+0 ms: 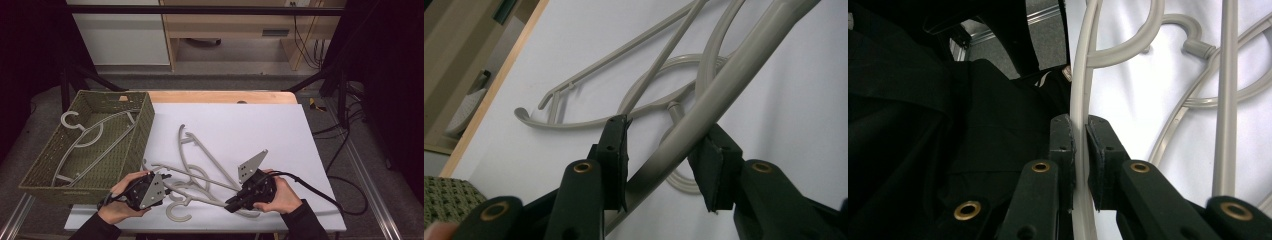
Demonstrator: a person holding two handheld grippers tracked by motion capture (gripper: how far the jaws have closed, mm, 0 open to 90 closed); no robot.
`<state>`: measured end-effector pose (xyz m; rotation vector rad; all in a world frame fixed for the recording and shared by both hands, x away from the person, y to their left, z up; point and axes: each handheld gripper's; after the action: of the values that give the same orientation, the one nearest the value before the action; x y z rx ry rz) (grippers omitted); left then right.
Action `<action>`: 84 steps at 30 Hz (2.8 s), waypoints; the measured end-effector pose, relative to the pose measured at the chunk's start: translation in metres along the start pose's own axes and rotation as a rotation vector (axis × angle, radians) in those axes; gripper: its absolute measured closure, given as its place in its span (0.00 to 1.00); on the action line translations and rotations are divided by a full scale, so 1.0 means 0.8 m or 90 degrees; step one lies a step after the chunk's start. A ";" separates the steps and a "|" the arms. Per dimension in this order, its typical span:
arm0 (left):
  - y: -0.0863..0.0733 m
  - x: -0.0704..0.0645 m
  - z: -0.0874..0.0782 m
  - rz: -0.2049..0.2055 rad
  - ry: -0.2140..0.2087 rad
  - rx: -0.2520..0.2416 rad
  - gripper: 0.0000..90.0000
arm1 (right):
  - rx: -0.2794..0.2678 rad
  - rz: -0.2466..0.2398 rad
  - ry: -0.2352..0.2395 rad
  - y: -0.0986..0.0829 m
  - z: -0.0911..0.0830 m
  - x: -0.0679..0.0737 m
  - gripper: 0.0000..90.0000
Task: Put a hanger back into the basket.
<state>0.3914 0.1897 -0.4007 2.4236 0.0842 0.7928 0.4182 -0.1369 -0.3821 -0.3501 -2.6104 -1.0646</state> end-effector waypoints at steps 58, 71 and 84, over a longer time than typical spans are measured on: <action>0.006 0.031 -0.040 -0.278 0.054 -0.017 0.91 | -0.393 0.183 -0.403 -0.065 -0.104 -0.029 0.18; 0.020 0.084 -0.082 -0.313 0.122 -0.057 0.90 | -0.384 0.197 -0.434 -0.075 -0.109 -0.032 0.15; -0.004 0.148 -0.124 -0.328 0.157 -0.056 0.90 | -0.383 0.204 -0.448 -0.078 -0.109 -0.033 0.14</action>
<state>0.4334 0.2701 -0.2757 2.0705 0.7213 0.8204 0.4381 -0.2448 -0.3720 -1.4524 -2.5343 -1.8336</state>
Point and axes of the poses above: each handheld gripper's, and its own axes: z roughly forward along the jaws, y roughly out of its top, x roughly to its left, and after that the axes turned 4 degrees about z, right-handed
